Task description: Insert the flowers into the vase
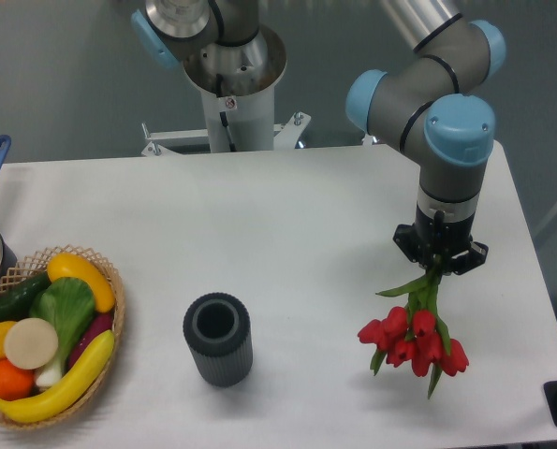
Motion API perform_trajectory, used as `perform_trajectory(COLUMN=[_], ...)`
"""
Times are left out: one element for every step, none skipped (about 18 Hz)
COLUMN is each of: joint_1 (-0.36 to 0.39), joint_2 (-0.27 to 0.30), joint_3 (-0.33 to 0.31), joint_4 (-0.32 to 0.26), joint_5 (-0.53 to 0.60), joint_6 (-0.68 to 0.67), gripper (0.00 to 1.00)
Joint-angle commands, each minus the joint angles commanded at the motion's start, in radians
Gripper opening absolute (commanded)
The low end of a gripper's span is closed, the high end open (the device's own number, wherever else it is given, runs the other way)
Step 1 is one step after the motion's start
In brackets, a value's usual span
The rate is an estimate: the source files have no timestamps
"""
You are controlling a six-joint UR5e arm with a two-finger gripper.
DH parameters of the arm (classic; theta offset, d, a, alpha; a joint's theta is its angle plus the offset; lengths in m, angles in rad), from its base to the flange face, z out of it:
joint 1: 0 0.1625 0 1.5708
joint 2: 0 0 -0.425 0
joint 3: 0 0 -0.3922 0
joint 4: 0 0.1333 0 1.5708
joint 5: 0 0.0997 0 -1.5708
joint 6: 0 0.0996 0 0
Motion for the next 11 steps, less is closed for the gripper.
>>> perform_trajectory(joint_1=[0.000, 0.000, 0.000, -0.002, -0.002, -0.002, 0.000, 0.000, 0.000, -0.003, -0.011], joint_2=[0.000, 0.000, 0.000, 0.002, 0.003, 0.005, 0.008, 0.008, 0.009, 0.008, 0.008], joint_3=[-0.002, -0.002, -0.002, -0.002, 0.000, 0.000, 0.002, 0.003, 0.012, 0.021, 0.029], joint_4=[0.000, 0.002, 0.003, 0.003, 0.003, 0.003, 0.006, 0.009, 0.015, 0.028, 0.043], joint_5=[0.000, 0.000, 0.000, -0.003, -0.008, -0.011, -0.021, -0.040, -0.067, -0.099, -0.133], joint_6=[0.000, 0.000, 0.000, 0.000, 0.000, -0.002, -0.002, 0.000, 0.000, -0.005, -0.011], gripper=[0.00, 0.00, 0.00, 0.00, 0.00, 0.00, 0.00, 0.00, 0.01, 0.04, 0.03])
